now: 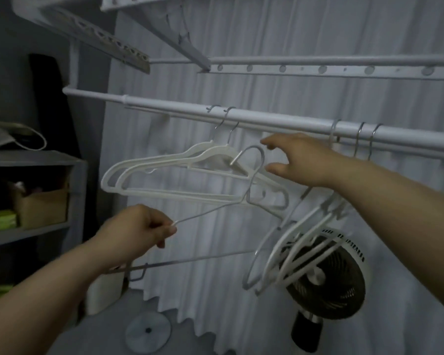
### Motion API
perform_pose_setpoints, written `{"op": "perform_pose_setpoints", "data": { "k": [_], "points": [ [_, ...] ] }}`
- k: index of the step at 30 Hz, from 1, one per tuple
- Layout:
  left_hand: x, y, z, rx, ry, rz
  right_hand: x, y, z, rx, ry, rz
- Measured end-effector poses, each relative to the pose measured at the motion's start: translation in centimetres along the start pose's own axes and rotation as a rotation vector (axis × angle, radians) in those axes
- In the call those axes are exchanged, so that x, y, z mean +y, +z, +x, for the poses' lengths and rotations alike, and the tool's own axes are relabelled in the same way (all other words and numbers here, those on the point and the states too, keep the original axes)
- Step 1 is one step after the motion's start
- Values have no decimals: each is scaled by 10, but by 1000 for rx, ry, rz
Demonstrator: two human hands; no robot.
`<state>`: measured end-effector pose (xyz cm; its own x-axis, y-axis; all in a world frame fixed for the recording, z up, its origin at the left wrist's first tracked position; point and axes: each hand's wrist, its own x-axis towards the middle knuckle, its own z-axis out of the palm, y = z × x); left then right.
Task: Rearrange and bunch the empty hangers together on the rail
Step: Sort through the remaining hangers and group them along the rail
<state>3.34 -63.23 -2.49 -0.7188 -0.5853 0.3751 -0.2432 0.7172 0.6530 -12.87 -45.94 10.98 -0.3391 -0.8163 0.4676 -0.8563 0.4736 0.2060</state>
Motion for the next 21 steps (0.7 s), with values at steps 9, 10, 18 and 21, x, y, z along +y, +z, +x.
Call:
{"op": "perform_pose_setpoints", "data": {
  "k": [9,10,18,21],
  "points": [
    [-35,-77,-49,-46,41,-53,-79,-24,4,-78,-40,676],
    [-40,-86,-52,-27,30,-72,-90,-25,5,-84,-33,742],
    [-71,-109,-73,249,-16,82,-151,-22,-2,-116,120,1085],
    [-77,-109,-77,393,75,304,-164,-22,-10,-119,205,1139]
  ]
}}
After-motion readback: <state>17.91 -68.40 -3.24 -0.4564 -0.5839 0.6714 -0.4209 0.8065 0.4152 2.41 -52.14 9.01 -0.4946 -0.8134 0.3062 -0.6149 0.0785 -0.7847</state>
